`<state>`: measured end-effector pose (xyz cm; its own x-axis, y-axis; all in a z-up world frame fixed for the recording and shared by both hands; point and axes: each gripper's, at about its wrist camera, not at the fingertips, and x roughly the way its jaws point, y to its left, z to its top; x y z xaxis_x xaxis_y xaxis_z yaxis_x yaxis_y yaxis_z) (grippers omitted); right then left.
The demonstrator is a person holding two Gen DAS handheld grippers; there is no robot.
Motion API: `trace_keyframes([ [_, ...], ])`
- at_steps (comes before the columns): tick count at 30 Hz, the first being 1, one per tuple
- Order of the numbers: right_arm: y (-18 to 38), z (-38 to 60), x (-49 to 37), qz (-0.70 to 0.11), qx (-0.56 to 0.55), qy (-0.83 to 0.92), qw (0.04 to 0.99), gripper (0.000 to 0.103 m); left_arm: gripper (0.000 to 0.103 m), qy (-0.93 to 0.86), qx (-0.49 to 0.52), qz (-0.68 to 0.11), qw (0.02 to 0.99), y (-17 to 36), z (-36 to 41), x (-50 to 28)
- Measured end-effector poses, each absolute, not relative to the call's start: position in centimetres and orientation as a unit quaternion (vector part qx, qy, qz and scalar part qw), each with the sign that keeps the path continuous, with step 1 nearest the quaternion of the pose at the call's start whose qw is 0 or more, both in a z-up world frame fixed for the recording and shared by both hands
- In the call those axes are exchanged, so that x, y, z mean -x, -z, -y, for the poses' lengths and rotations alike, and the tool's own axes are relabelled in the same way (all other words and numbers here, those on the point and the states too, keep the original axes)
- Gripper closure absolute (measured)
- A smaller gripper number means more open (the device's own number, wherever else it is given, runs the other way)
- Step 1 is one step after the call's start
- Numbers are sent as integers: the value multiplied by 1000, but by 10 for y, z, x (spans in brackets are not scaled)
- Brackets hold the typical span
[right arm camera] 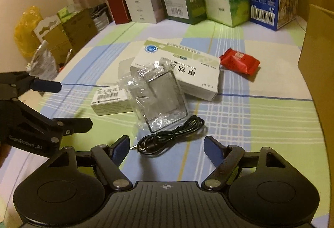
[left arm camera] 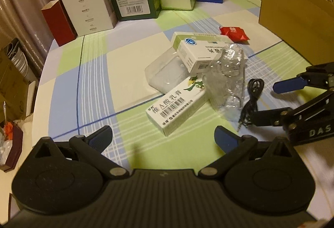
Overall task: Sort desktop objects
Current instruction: 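Grasp the black cable with the right tool while the left tool grasps the white-green ointment box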
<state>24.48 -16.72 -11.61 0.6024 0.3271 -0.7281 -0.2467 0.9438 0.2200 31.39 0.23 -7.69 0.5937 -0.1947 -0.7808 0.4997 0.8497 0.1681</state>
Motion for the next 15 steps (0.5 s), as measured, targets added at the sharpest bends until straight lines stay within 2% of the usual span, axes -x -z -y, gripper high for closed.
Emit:
trace_keyframes([
  [9, 127, 157, -255, -407, -39, -139, 902, 29, 1, 238, -208, -386, 867, 97, -7, -333],
  [13, 126, 158, -252, -405, -27, -147, 902, 46, 5, 263, -211, -378, 862, 104, -1, -345],
  [15, 125, 159, -251, -404, -22, -152, 902, 58, 7, 274, -210, -378, 859, 107, 2, -350],
])
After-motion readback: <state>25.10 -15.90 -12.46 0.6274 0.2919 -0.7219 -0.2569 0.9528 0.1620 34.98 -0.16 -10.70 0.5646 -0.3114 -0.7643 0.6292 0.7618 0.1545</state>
